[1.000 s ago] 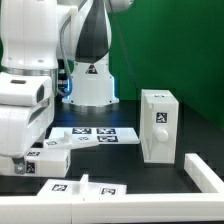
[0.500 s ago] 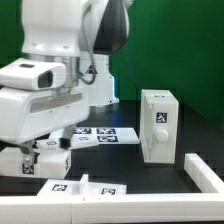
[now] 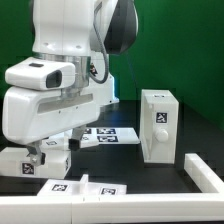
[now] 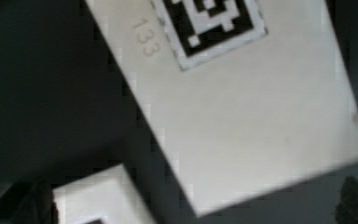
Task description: Assemble cabinet
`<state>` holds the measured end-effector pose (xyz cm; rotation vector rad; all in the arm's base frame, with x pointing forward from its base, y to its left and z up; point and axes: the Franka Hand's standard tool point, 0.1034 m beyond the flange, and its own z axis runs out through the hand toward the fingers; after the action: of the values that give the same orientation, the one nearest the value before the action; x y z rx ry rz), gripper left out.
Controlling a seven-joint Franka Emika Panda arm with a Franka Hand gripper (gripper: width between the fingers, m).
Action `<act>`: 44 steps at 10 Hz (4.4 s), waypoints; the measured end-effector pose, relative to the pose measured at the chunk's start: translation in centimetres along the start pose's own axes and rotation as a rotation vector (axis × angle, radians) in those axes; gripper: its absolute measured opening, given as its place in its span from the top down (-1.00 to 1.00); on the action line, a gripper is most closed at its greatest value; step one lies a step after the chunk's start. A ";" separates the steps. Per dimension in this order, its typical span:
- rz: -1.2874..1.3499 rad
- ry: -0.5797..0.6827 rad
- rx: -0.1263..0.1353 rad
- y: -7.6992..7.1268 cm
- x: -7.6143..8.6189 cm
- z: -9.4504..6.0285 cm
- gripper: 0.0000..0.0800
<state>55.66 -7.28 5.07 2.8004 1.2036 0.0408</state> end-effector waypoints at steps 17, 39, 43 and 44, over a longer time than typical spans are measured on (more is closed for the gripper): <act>0.779 0.046 0.058 3.3 6.4 1.5 -0.99; 0.617 0.066 0.040 4.0 1.9 3.2 0.22; 0.617 0.066 0.054 4.0 2.4 -1.7 -0.64; 0.622 0.087 0.042 2.2 2.7 -3.1 -0.92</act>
Offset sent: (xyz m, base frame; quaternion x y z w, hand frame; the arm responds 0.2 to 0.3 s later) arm 0.0118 -0.0071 -0.0018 0.0554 -0.0070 0.1407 0.9885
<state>58.93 -6.58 8.30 3.1132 0.3022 0.1815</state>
